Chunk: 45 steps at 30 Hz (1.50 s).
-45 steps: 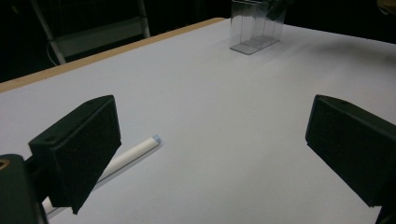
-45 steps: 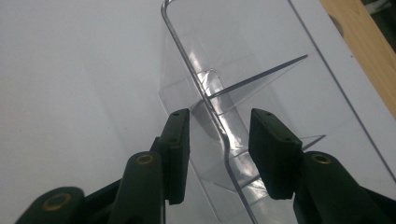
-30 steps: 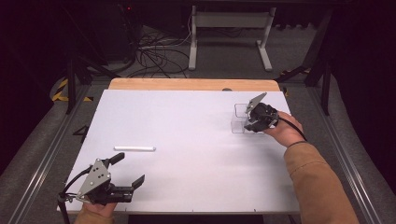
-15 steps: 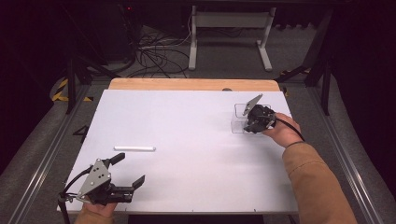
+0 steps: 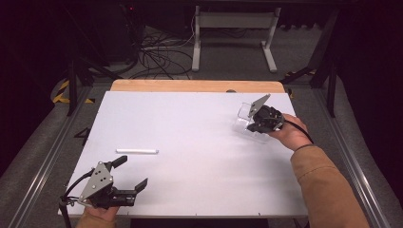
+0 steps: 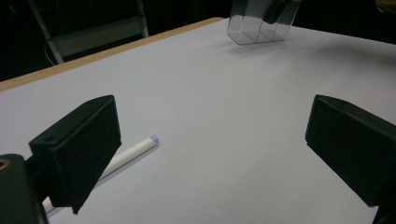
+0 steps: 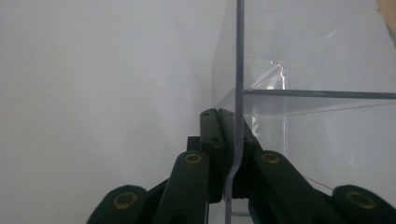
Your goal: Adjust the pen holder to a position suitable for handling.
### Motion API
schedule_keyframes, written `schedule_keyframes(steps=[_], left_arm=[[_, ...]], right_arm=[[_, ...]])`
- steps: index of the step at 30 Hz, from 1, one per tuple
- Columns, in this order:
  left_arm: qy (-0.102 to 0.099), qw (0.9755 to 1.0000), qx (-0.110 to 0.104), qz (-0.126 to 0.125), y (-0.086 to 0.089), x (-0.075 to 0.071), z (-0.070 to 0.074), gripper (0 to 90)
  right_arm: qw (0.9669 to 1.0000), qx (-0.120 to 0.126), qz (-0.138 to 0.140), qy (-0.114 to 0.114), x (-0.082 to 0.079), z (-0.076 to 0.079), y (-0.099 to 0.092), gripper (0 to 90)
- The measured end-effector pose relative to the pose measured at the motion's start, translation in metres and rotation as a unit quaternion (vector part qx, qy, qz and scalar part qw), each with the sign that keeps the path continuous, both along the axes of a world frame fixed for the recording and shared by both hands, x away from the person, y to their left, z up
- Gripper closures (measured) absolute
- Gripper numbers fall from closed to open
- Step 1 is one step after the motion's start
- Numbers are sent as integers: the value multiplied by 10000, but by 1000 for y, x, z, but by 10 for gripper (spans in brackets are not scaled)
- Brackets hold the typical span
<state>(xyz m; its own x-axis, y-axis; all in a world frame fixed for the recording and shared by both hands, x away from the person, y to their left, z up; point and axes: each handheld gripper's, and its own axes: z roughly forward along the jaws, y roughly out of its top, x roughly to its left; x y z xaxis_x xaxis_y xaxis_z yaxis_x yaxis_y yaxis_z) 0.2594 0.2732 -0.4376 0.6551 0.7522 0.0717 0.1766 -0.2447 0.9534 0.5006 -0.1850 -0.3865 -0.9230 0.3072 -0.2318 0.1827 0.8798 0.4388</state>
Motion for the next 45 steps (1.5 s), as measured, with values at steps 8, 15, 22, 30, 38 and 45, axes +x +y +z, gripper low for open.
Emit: schedule_keyframes(steps=[8, 15, 22, 30, 38, 45], left_arm=[[17, 10000, -28, -13, 0, 1, 0, 43], [37, 10000, -58, -6, 1, 1, -1, 43], [24, 10000, -38, -12, 1, 1, -1, 43], [39, 10000, -69, -9, 2, 1, -1, 43], [36, 10000, -32, -28, 2, 1, -1, 43], [56, 10000, -46, -42, 2, 1, -1, 43]], right_arm=[[9990, 109, 414, 134, -28, 20, 42, 866], [9961, 18, 861, 180, -51, 24, 81, 862], [9917, -90, 1237, 333, -68, 17, 118, 862], [9869, -212, 1516, 510, -75, 2, 148, 862], [9842, -252, 1657, 576, -81, -6, 168, 864], [9826, -318, 1733, 579, -83, -9, 177, 866]])
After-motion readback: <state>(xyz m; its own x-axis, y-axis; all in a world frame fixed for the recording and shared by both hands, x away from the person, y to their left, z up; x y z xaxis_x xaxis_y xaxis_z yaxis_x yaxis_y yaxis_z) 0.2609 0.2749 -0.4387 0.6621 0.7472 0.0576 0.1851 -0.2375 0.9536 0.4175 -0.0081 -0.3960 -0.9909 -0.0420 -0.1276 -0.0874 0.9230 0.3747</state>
